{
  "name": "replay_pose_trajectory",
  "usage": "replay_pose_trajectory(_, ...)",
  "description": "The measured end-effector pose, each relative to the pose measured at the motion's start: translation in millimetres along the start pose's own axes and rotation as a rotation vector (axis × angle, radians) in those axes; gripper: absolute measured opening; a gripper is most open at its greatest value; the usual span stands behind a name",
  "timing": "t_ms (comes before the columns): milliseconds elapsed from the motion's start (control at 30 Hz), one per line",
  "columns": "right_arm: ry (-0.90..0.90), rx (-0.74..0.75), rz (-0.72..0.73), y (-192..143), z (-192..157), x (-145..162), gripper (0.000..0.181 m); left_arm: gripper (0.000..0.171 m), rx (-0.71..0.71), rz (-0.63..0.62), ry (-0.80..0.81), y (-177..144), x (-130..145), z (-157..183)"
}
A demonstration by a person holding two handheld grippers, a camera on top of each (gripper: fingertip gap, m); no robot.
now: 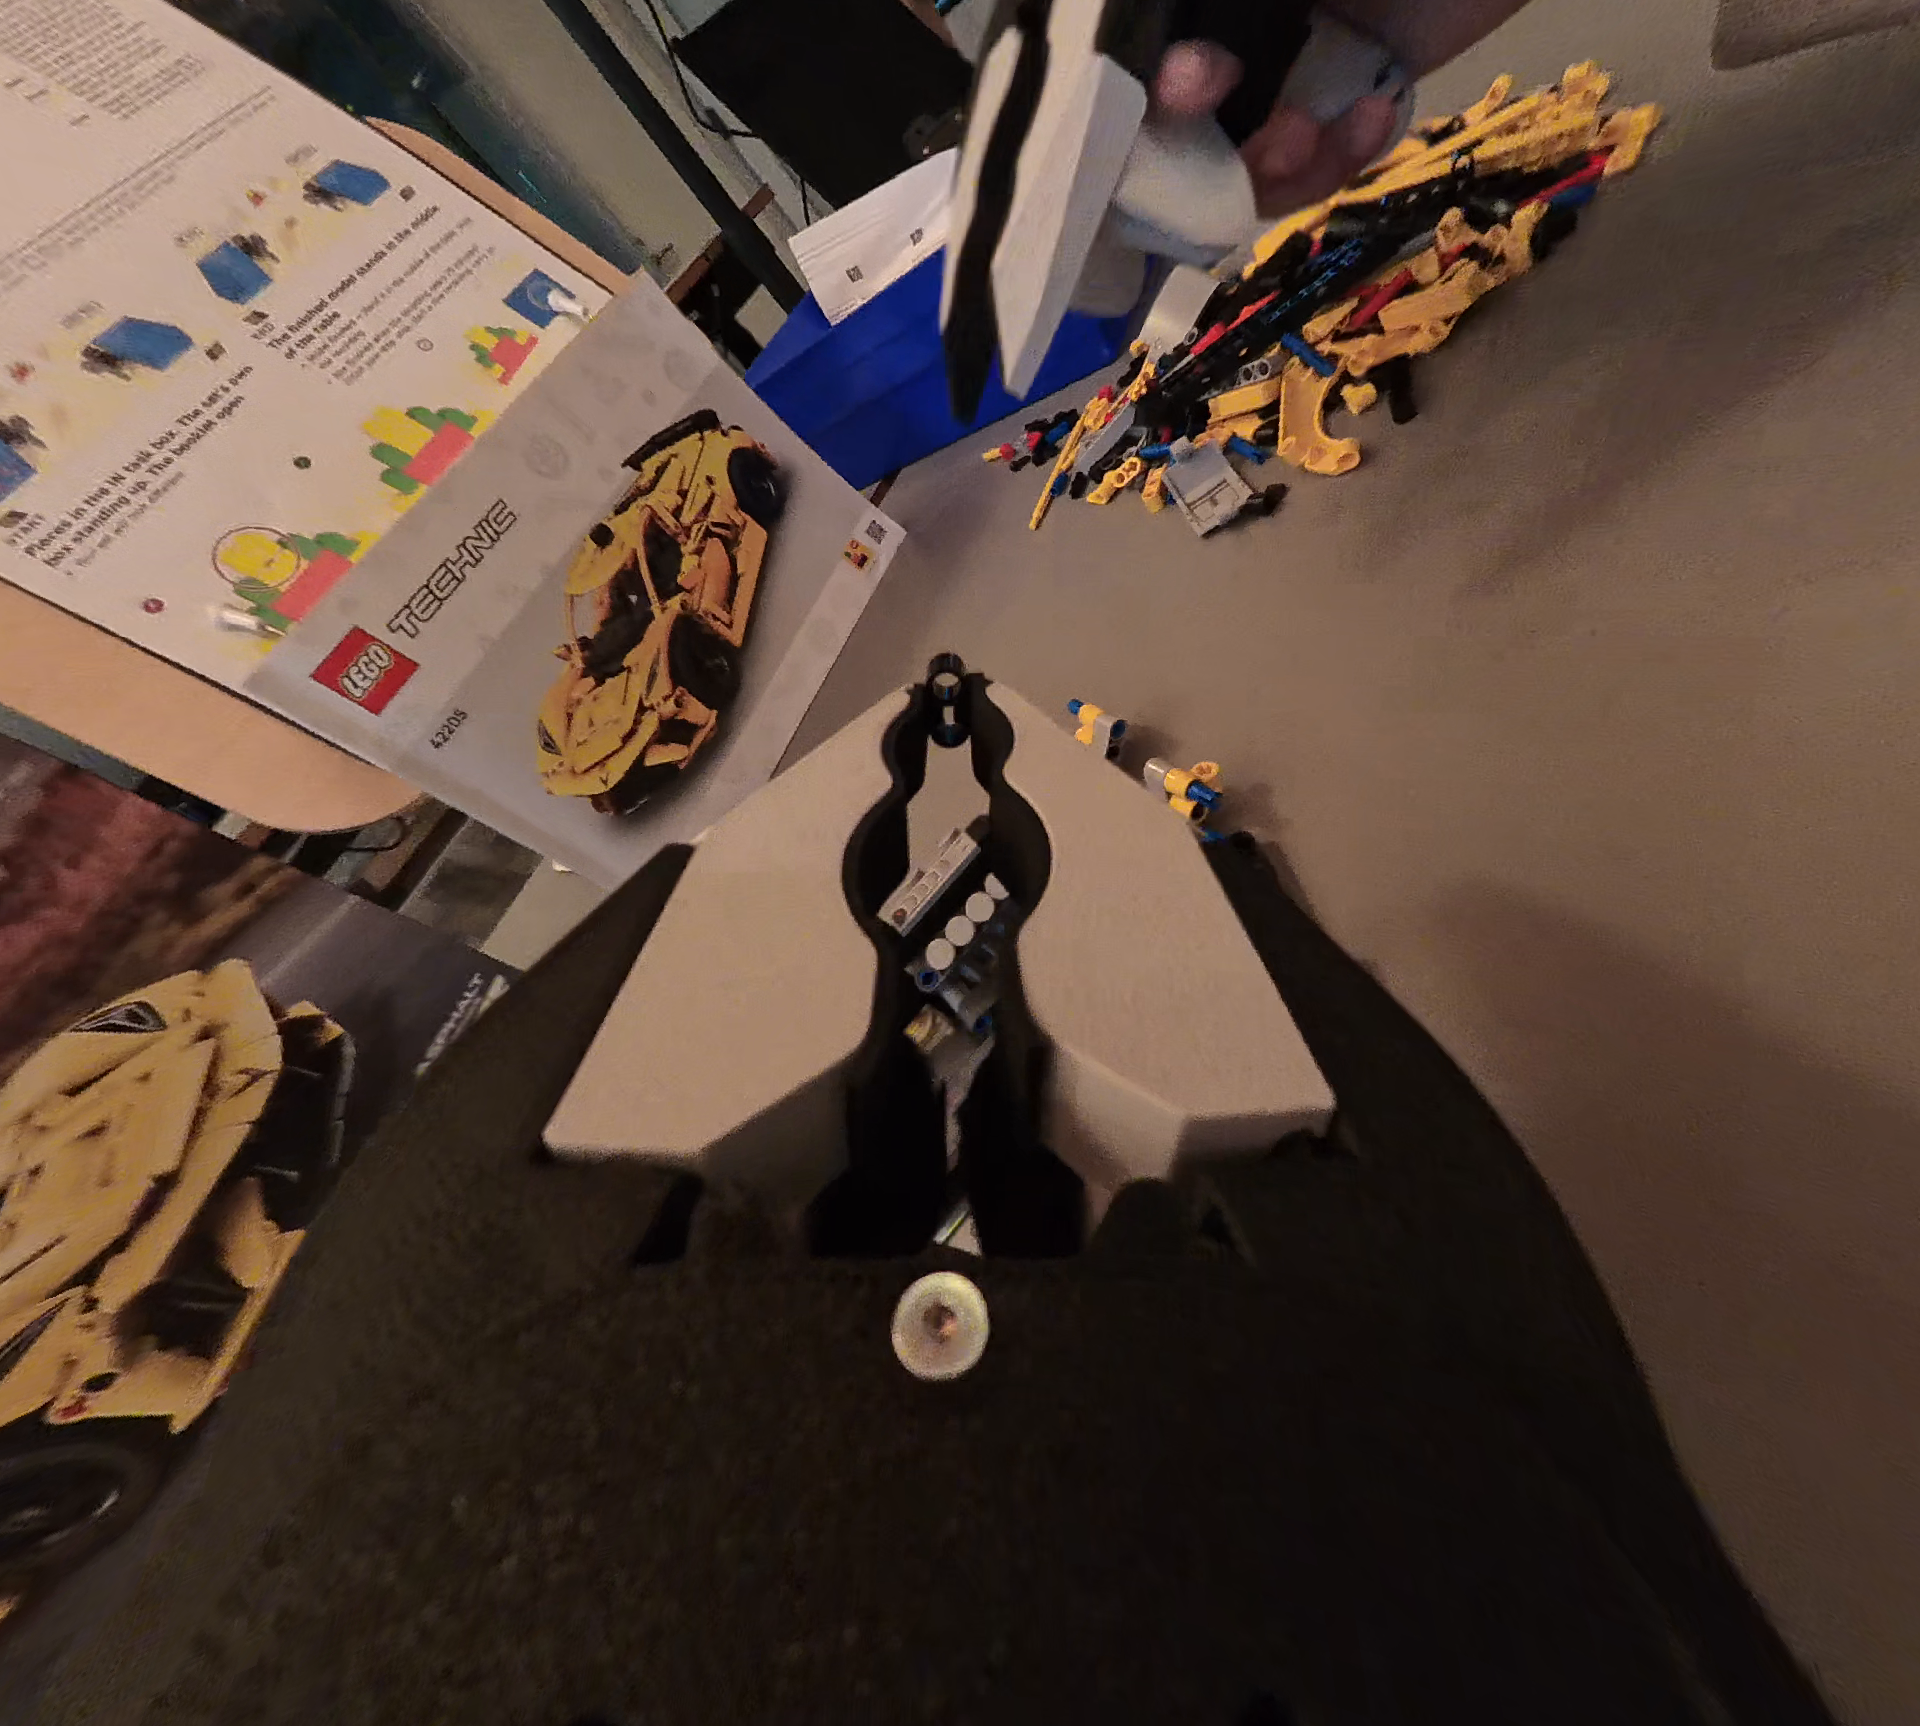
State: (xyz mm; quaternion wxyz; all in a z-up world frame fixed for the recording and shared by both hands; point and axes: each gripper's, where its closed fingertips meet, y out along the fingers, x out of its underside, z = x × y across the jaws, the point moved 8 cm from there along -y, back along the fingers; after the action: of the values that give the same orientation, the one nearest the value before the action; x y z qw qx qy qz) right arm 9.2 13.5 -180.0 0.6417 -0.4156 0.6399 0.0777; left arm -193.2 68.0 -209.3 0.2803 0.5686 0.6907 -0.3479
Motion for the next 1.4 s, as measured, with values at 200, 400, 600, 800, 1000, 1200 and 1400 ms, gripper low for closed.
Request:
replay_pose_trajectory(200, 0.022, -0.159, -0.038, 64, -33, -12, 0.024, 0.007, -0.053, -0.126, 0.005, 9, 12, -2)
replay_pose_trajectory(400, 0.108, -0.067, -0.01, 79, -23, -14, 0.018, 0.007, -0.11, -0.209, 0.089, 17, 18, 0)
replay_pose_trajectory(600, 0.151, -0.107, -0.035, 85, -25, -8, 0.01, 0.007, -0.1, -0.227, 0.118, 19, 17, 6)
replay_pose_trajectory(800, 0.149, -0.107, -0.062, 78, -21, -4, 0.0, 0.007, -0.146, -0.23, 0.057, 17, 17, -3)
replay_pose_trajectory(1000, 0.145, -0.107, -0.01, 84, -24, -9, 0.02, 0.007, -0.143, -0.245, 0.124, 18, 18, 1)
replay_pose_trajectory(1200, 0.13, -0.108, -0.019, 85, -25, -9, 0.004, 0.007, -0.15, -0.241, 0.14, 19, 15, 3)
replay_pose_trajectory(1400, 0.138, -0.106, -0.021, 89, -26, -9, 0.009, 0.007, -0.149, -0.264, 0.146, 18, 17, 3)
